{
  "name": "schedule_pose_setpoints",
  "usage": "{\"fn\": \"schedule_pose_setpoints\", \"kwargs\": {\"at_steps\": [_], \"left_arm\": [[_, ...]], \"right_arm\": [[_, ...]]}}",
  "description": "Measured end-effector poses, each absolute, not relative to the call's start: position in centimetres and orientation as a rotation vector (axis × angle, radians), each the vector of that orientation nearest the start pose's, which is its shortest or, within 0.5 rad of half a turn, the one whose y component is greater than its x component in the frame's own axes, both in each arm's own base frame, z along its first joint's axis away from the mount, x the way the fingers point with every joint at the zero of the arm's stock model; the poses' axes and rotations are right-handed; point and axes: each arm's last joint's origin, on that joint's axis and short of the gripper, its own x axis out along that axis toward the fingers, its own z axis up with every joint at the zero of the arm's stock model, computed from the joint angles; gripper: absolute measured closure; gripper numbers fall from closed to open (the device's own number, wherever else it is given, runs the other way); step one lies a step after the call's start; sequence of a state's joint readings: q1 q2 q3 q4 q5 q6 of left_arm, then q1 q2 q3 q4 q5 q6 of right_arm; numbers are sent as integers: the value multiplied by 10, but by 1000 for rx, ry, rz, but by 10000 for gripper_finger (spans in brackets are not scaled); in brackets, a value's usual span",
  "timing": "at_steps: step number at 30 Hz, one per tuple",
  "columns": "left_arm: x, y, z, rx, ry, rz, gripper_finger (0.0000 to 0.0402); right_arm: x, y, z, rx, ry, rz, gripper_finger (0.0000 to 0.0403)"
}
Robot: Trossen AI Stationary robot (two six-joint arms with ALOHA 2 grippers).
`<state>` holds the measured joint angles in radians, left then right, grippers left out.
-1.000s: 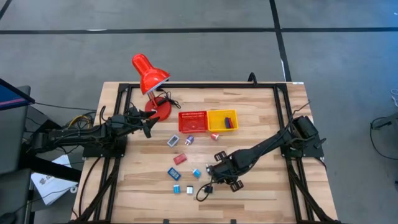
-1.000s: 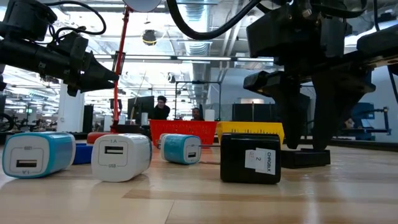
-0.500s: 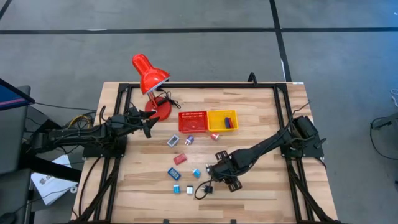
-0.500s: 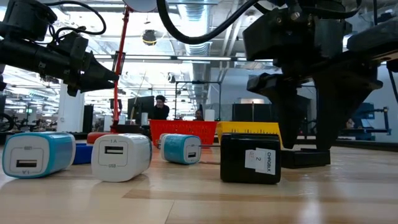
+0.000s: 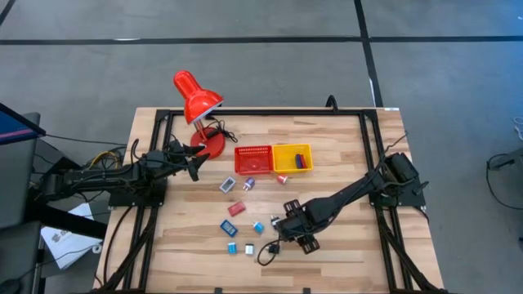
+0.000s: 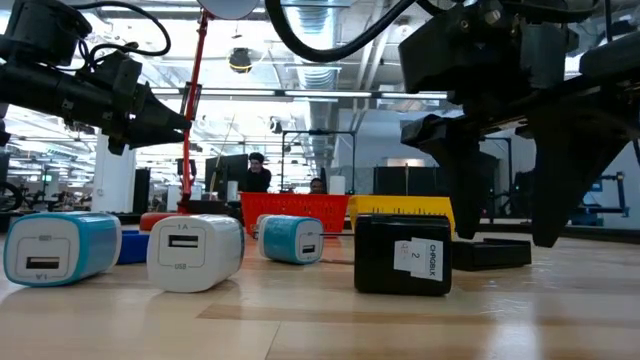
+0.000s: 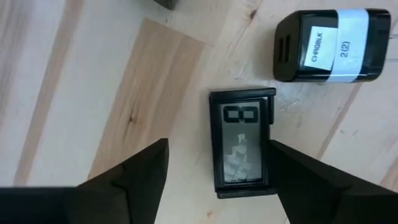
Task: Pick & Place Office items
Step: Put the black digital timer into the yellow bin
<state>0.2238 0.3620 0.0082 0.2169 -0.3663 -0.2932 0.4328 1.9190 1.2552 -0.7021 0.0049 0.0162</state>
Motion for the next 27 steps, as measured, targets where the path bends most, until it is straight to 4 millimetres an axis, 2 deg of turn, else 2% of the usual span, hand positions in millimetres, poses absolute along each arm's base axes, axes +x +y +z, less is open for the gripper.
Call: {"fn": "schedule_pose_setpoints", "kwargs": {"at_steps": [7,12,27], "left_arm": [[112,36,155,-274,51,605,206],[112,36,155,-274,51,605,206],[112,36,155,-274,51,605,206]], "right_arm": [[326,151,153,-310,1337,321,143],[323,151,146,-314,1336,322,143],[323,151,146,-337,1316,295,143]]}}
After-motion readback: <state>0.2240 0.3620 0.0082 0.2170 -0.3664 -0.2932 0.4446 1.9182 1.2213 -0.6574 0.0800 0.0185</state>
